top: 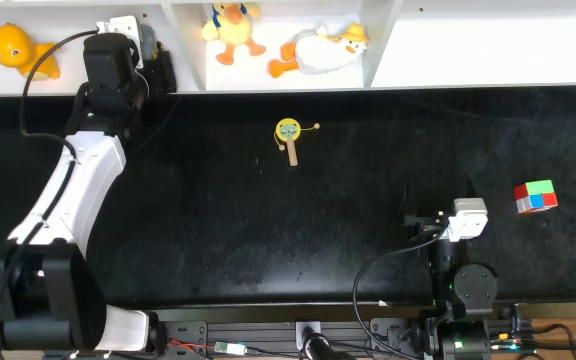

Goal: Store Toys

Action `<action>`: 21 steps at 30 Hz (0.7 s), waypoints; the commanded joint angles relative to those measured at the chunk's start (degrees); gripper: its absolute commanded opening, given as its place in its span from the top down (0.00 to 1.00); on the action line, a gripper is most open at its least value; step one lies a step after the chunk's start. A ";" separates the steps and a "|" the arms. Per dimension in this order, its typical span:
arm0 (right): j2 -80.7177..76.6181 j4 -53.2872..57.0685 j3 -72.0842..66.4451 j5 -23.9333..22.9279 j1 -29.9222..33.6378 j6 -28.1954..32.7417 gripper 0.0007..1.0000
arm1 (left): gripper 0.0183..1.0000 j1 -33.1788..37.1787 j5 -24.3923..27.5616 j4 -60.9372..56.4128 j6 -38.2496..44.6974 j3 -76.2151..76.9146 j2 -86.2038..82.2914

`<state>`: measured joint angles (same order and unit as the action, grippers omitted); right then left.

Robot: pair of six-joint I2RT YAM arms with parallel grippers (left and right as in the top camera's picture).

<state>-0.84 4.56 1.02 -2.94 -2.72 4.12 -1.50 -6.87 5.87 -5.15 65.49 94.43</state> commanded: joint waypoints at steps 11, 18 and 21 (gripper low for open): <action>0.59 -0.26 -0.74 0.42 -0.26 -0.02 0.00 | 0.00 4.59 0.31 -2.75 0.66 -23.32 -23.50; 0.59 -0.26 -0.76 0.39 -0.26 -0.02 0.01 | 0.00 5.62 7.23 -10.12 -4.63 -43.30 -47.58; 0.59 -0.26 -0.76 0.39 -0.26 -0.02 0.00 | 0.00 5.38 11.67 -20.92 -3.78 -49.40 -55.23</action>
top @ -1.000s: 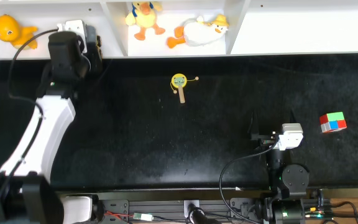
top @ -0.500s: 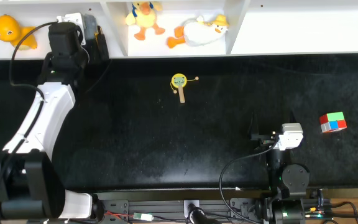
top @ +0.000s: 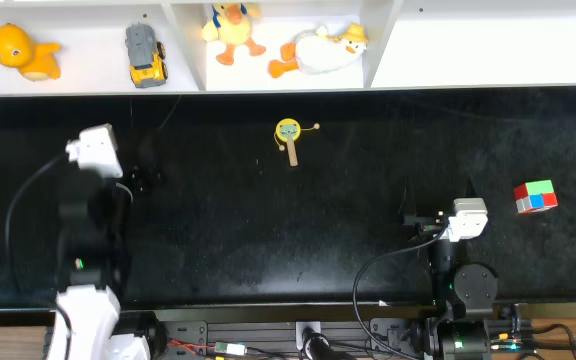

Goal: Store Toys

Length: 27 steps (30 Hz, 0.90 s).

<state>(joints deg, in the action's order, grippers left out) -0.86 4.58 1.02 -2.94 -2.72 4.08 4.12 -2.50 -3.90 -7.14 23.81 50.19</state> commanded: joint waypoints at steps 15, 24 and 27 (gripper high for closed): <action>0.61 -0.28 -0.76 0.39 -0.26 0.02 0.00 | 0.00 -5.31 4.46 -5.40 8.90 -22.97 -44.70; 0.61 -0.31 -0.76 0.39 -0.26 0.02 0.00 | 0.00 -4.04 2.45 8.87 8.87 -23.37 -50.03; 0.61 -0.28 -0.76 0.39 -0.26 0.02 0.01 | 0.00 -3.65 2.43 8.76 8.87 -23.37 -50.03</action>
